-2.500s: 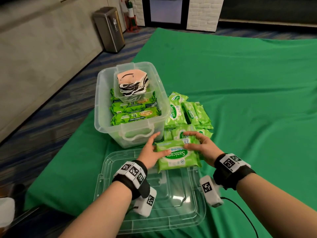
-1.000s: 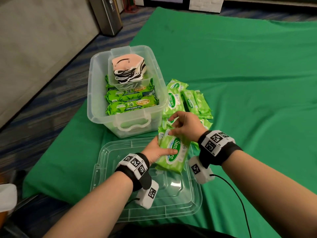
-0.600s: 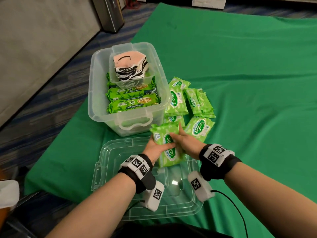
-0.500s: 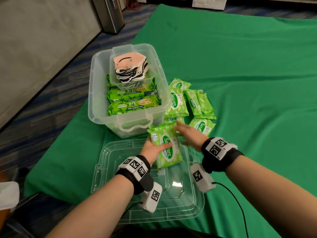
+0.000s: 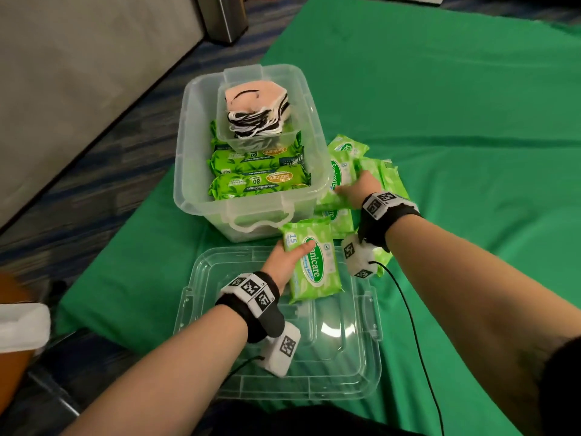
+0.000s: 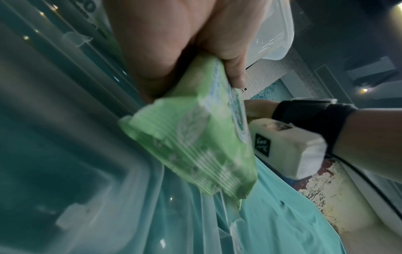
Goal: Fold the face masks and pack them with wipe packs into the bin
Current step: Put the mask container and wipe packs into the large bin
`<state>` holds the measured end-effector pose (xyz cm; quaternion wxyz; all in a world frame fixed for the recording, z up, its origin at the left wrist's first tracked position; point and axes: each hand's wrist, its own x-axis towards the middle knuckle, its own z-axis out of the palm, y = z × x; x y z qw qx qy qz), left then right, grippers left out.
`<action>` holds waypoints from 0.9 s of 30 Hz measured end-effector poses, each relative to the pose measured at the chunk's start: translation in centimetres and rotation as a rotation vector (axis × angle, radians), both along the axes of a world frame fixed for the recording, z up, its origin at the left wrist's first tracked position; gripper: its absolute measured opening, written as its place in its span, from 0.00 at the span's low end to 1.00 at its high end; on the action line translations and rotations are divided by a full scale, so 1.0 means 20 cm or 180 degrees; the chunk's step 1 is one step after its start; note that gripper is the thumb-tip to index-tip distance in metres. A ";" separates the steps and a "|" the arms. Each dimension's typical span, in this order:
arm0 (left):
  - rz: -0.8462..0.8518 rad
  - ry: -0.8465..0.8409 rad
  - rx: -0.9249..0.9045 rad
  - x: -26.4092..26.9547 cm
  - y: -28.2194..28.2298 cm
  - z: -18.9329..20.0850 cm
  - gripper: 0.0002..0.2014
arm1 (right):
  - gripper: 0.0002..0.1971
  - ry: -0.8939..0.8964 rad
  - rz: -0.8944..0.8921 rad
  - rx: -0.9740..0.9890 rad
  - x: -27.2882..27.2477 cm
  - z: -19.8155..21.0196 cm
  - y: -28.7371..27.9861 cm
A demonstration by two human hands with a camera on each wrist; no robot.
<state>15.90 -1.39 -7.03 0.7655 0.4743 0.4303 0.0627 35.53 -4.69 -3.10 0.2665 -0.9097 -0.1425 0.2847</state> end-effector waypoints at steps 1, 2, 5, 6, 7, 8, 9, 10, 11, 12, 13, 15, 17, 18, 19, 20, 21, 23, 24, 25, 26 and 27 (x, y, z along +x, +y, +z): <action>0.0002 0.0005 0.0003 0.00 0.00 0.01 0.19 | 0.34 0.0099 -0.0039 0.0054 0.00 0.00 0.00; -0.0017 0.0022 0.0012 0.00 0.01 0.00 0.20 | 0.32 0.0223 -0.0108 0.0174 0.00 0.01 -0.01; 0.0030 0.0100 0.0049 0.00 0.01 0.01 0.25 | 0.11 0.0842 -0.0687 0.1111 -0.03 0.02 -0.09; 0.0038 0.0112 0.0083 0.00 0.01 0.01 0.29 | 0.06 0.1120 -0.0946 0.1521 -0.06 0.03 -0.14; 0.0050 0.0137 0.0130 0.00 0.00 -0.01 0.36 | 0.04 0.1402 -0.1135 0.1917 -0.08 0.04 -0.21; 0.0048 0.0165 0.0137 0.00 0.00 -0.04 0.44 | 0.04 0.1702 -0.1272 0.2281 -0.11 0.05 -0.28; 0.0078 0.0154 0.0097 0.00 0.00 -0.06 0.47 | 0.11 0.2048 -0.1341 0.2531 -0.13 0.05 -0.35; 0.0130 0.0157 0.0063 0.00 0.00 -0.10 0.45 | 0.15 0.2342 -0.1246 0.2564 -0.17 0.04 -0.42; 0.0175 0.0100 0.0030 0.01 0.00 -0.10 0.42 | 0.16 0.2426 -0.1030 0.2349 -0.22 0.03 -0.47; 0.0241 0.0144 -0.0051 0.01 -0.01 -0.08 0.41 | 0.17 0.2353 -0.0771 0.1967 -0.29 0.02 -0.51; 0.0219 0.0150 -0.0204 0.01 -0.04 0.00 0.42 | 0.18 0.2225 -0.0487 0.1581 -0.34 0.00 -0.54; 0.0087 0.0085 -0.0448 0.01 -0.07 0.03 0.38 | 0.22 0.2000 -0.0083 0.1112 -0.45 -0.05 -0.58; -0.0109 0.0039 -0.0477 0.00 -0.11 0.05 0.43 | 0.11 0.2033 0.0149 0.1149 -0.51 -0.05 -0.58; -0.0142 0.0071 -0.0413 0.00 -0.12 0.05 0.50 | 0.07 0.2065 0.0290 0.1191 -0.54 -0.04 -0.58; -0.0117 0.0061 -0.0303 -0.01 -0.13 0.04 0.54 | 0.09 0.2002 0.0408 0.1189 -0.55 -0.04 -0.58; -0.0092 0.0060 -0.0184 -0.01 -0.14 0.03 0.51 | 0.11 0.1872 0.0510 0.1165 -0.57 -0.04 -0.59; -0.0109 0.0003 -0.0130 -0.01 -0.15 0.03 0.46 | 0.16 0.1709 0.0546 0.1190 -0.57 -0.05 -0.59; -0.0172 -0.0031 -0.0163 -0.02 -0.15 0.05 0.40 | 0.28 0.1521 0.0484 0.1348 -0.57 -0.06 -0.60; -0.0177 -0.0101 -0.0194 -0.03 -0.15 0.05 0.37 | 0.37 0.1495 0.0444 0.1446 -0.57 -0.07 -0.61; -0.0199 -0.0170 -0.0214 -0.03 -0.15 0.06 0.33 | 0.47 0.1545 0.0365 0.1492 -0.55 -0.08 -0.60; -0.0241 -0.0255 -0.0246 -0.03 -0.16 0.07 0.27 | 0.57 0.1649 0.0308 0.1507 -0.54 -0.08 -0.60; -0.0283 -0.0290 -0.0253 -0.04 -0.17 0.07 0.23 | 0.64 0.1763 0.0300 0.1449 -0.53 -0.08 -0.60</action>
